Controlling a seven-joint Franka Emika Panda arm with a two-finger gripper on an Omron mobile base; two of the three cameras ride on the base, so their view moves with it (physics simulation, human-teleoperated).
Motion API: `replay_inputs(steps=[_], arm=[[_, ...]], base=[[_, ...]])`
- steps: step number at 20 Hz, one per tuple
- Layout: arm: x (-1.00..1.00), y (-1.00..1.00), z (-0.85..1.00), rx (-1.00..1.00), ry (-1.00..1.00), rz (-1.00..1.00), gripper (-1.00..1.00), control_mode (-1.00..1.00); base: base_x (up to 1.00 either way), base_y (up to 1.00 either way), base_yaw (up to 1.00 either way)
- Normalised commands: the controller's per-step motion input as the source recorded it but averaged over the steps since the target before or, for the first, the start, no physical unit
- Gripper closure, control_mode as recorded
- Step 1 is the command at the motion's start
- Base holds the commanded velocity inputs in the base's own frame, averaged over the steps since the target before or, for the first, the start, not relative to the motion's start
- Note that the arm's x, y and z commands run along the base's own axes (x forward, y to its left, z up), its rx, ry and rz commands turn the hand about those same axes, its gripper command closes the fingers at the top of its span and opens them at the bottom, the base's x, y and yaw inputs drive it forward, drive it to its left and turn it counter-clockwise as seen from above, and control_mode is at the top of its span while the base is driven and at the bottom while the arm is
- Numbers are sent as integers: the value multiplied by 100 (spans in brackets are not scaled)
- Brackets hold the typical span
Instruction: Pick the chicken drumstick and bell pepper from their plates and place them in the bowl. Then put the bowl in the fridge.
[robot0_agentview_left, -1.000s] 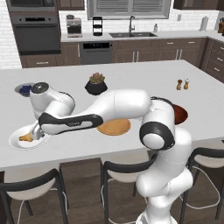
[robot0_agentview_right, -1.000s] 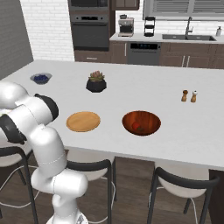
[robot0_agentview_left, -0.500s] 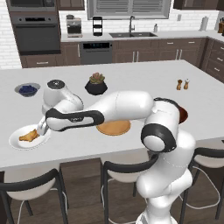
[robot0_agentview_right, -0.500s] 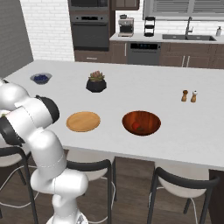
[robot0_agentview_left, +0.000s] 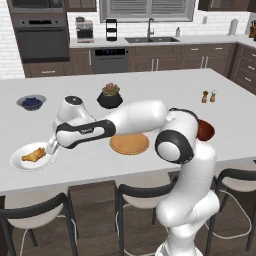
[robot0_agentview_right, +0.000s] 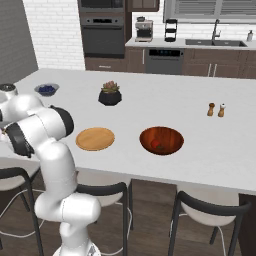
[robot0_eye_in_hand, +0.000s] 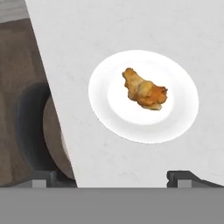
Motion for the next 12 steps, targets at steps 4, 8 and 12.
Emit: replay_inputs(steps=[4, 8, 12], arm=[[58, 40, -2, 0, 21, 1, -100, -100], [42, 49, -6, -2, 15, 0, -100, -100], [15, 49, -14, -12, 2, 0, -100, -100]], base=[[0, 0, 0], [0, 0, 0], [0, 0, 0]])
